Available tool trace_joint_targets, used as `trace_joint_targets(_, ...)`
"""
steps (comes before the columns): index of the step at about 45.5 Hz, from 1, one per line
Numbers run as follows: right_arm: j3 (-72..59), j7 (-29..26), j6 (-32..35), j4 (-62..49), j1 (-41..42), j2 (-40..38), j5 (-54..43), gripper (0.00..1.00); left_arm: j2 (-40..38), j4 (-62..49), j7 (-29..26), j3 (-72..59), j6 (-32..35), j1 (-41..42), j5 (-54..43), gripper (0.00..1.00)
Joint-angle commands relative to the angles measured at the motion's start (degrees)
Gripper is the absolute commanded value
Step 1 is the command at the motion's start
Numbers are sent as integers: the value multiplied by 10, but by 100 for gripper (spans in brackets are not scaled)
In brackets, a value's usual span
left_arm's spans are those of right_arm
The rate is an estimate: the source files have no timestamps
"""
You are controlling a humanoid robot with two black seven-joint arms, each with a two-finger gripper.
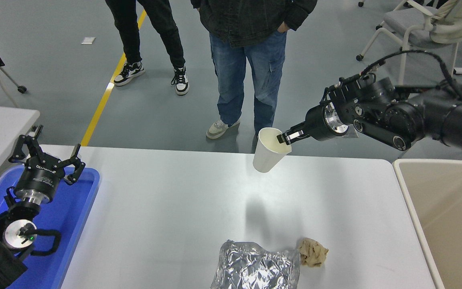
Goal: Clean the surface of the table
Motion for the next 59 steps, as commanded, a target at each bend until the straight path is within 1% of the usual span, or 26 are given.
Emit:
trace_joint_targets(1, 15, 12, 40, 24, 41, -49, 7, 0, 0, 0, 0, 0, 0, 0, 0, 100)
trace_joint_targets(7, 17, 12, 45, 24, 44, -57, 7, 0, 0, 0, 0, 0, 0, 0, 0, 100)
trace_joint_targets(16, 18, 12, 41, -18, 4, -58, 7, 0, 0, 0, 0, 0, 0, 0, 0, 100)
trace_joint_targets(24, 18, 19, 41, -87, -34, -73, 10, 0, 0, 0, 0, 0, 0, 0, 0, 100)
trace_joint_targets(32, 12, 23, 42, -175, -70, -80, 44, 0, 0, 0, 0, 0, 0, 0, 0, 100)
trace_joint_targets(45, 15, 36, 41, -304, -148, -126, 49, 0, 0, 0, 0, 0, 0, 0, 0, 100)
trace_joint_targets(53, 16, 34, 38, -388, -208, -138, 95, 0, 0, 0, 0, 0, 0, 0, 0, 100)
trace_joint_targets(59, 17, 27, 30, -431, -257, -138, 119, 0, 0, 0, 0, 0, 0, 0, 0, 100)
